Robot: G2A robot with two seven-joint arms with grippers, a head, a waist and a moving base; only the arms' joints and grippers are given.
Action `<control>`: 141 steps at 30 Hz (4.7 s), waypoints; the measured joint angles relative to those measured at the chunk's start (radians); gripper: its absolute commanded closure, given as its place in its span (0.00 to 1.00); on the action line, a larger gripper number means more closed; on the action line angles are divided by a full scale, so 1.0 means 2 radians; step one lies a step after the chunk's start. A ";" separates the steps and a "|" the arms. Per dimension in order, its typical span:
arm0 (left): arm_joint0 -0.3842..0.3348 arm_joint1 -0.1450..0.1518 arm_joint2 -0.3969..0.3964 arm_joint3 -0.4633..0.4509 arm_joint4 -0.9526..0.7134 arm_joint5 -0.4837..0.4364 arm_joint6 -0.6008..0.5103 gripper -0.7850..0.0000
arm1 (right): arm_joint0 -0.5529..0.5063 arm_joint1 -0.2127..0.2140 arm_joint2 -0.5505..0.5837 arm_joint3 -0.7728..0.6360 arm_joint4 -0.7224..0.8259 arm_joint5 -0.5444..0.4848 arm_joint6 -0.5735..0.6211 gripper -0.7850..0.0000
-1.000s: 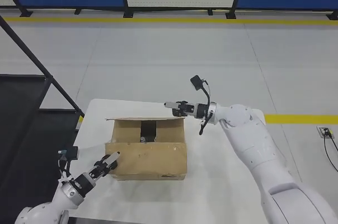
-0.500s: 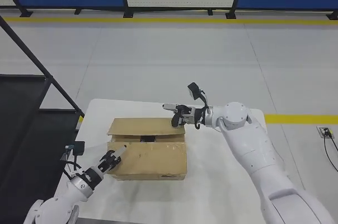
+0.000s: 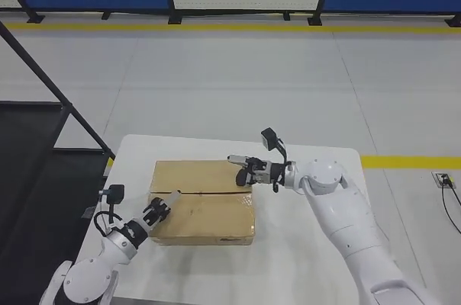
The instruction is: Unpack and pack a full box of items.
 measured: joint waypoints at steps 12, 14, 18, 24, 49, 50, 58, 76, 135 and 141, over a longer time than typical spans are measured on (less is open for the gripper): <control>-0.012 -0.002 0.013 0.005 0.011 0.004 0.008 0.00 | -0.055 0.014 -0.002 -0.098 -0.019 0.039 0.005 0.00; -0.011 -0.002 0.007 0.004 -0.001 0.001 0.018 0.00 | -0.057 0.015 -0.004 -0.101 -0.026 0.046 0.000 0.00; 0.003 -0.003 -0.028 0.001 -0.048 -0.014 0.039 0.00 | -0.056 0.017 -0.009 -0.096 -0.026 0.044 0.004 0.00; 0.055 -0.002 -0.125 0.007 -0.145 -0.048 0.068 0.00 | -0.054 0.019 -0.013 -0.095 -0.026 0.020 0.014 0.00; 0.079 -0.011 -0.106 0.141 -0.266 -0.014 0.041 0.00 | -0.054 0.019 -0.013 -0.095 -0.026 0.021 0.013 0.00; 0.075 -0.012 -0.102 0.148 -0.266 -0.011 0.044 0.00 | -0.054 0.019 -0.013 -0.095 -0.026 0.021 0.013 0.00; -0.002 -0.021 -0.067 0.223 -0.303 0.011 0.092 0.00 | -0.054 0.019 -0.013 -0.095 -0.026 0.021 0.013 0.00; -0.080 -0.034 -0.073 0.296 -0.407 -0.059 0.137 0.00 | -0.054 0.019 -0.013 -0.095 -0.026 0.021 0.013 0.00; -0.038 -0.041 -0.028 -0.068 -0.084 -0.003 0.237 0.00 | -0.131 0.039 0.025 -0.201 -0.009 0.011 -0.025 0.00; -0.053 -0.044 0.012 -0.065 -0.049 0.009 0.230 0.00 | -0.151 0.046 0.037 -0.226 -0.003 0.010 -0.026 0.00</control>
